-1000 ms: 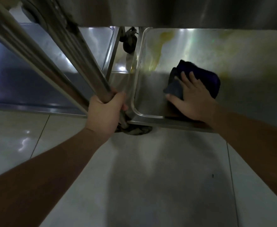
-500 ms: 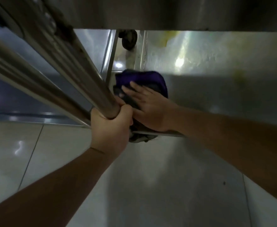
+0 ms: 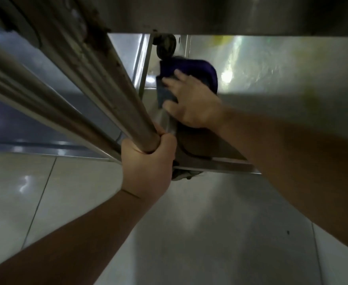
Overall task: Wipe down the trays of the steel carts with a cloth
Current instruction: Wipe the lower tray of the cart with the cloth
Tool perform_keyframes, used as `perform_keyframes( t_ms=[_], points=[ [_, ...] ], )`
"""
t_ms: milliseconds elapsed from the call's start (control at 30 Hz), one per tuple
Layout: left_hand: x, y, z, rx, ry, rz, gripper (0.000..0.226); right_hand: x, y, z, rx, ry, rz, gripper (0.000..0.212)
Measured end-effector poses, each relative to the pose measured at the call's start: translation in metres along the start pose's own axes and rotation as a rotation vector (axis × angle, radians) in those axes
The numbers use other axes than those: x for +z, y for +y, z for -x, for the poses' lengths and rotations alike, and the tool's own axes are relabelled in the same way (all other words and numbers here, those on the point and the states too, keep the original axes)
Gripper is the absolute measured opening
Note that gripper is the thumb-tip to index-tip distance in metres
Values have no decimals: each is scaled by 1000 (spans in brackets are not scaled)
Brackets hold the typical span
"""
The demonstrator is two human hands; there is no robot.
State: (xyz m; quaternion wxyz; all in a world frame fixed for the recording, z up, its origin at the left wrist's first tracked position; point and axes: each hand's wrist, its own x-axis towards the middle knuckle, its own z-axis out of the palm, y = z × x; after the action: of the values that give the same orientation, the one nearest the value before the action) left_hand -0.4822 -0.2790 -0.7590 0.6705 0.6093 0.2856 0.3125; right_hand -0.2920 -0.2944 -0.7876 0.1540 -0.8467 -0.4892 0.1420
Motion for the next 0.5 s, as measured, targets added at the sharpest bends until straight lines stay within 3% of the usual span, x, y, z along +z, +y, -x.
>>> perform_keyframes(
  t_ms=[133, 200, 400, 500],
  points=[
    [-2, -1, 1, 13, -8, -11, 27, 15, 9, 74, -349, -153, 69, 66],
    [-2, 0, 2, 18, -14, -28, 24, 12, 22, 84, -384, -171, 100, 66],
    [1, 3, 2, -2, 42, -55, 30, -9, 33, -10, 205, 114, 14, 74],
    [3, 4, 4, 40, 44, -73, 26, -3, 27, -23, 259, 113, 0, 81]
  ],
)
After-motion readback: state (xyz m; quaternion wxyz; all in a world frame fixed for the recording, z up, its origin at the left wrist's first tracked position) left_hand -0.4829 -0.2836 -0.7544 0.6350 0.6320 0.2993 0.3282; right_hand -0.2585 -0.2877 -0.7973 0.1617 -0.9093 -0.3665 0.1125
